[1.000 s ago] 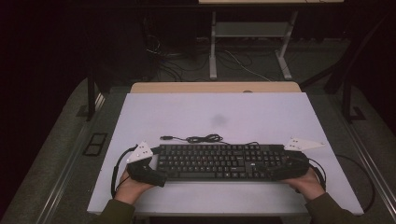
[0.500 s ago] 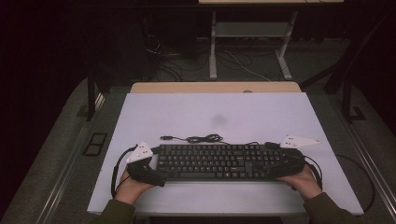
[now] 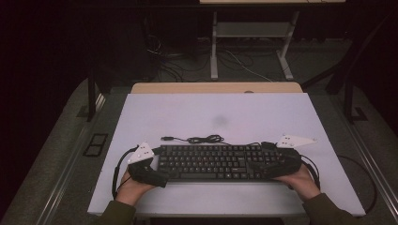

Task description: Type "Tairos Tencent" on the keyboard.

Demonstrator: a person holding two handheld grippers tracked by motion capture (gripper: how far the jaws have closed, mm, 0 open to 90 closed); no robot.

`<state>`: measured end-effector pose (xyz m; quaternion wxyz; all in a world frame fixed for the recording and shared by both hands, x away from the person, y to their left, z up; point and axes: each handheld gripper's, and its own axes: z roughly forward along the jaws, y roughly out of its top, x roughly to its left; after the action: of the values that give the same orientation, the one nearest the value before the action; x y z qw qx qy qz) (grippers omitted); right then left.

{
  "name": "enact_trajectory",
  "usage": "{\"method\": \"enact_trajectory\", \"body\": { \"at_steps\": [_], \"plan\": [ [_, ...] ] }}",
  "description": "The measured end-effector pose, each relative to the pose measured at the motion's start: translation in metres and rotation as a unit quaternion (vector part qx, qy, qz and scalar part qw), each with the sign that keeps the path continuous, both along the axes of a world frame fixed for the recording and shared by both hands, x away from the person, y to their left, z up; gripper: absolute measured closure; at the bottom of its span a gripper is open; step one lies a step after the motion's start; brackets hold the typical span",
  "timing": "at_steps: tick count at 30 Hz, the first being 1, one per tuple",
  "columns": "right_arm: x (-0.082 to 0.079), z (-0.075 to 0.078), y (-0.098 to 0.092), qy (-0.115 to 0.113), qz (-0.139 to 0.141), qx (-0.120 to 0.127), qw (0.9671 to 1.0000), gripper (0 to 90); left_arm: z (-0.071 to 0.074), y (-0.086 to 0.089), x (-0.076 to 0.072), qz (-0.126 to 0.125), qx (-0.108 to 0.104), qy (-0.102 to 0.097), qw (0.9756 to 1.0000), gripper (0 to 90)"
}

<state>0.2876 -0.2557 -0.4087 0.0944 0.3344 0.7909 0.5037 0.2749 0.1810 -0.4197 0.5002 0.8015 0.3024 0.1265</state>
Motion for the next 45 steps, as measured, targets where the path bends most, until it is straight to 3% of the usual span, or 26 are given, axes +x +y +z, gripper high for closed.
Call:
{"method": "enact_trajectory", "body": {
  "at_steps": [17,27,31,33,37,45],
  "plan": [
    [0.003,0.002,0.012,0.002,0.008,0.009,0.9999,3.4,0.001,-0.001,-0.001,0.000,-0.002,-0.003,1.0000,0.0],
    [0.008,-0.001,0.030,0.007,0.028,0.007,0.9996,3.4,0.001,-0.002,0.001,-0.001,-0.005,-0.002,1.0000,0.0],
    [0.009,-0.002,0.033,0.009,0.031,0.005,0.9995,6.3,0.001,-0.002,0.001,-0.003,-0.004,-0.001,1.0000,0.0],
    [0.010,-0.003,0.035,0.013,0.038,-0.002,0.9992,14.4,0.001,-0.002,0.001,-0.003,-0.003,-0.002,1.0000,0.0],
    [0.011,-0.005,0.037,0.026,0.049,-0.014,0.9984,19.7,0.001,0.000,0.001,-0.001,-0.004,-0.003,1.0000,0.0],
    [0.016,-0.007,0.045,0.031,0.066,-0.020,0.9971,31.9,0.001,-0.001,0.001,0.001,-0.008,0.000,1.0000,0.0]
  ]
}}
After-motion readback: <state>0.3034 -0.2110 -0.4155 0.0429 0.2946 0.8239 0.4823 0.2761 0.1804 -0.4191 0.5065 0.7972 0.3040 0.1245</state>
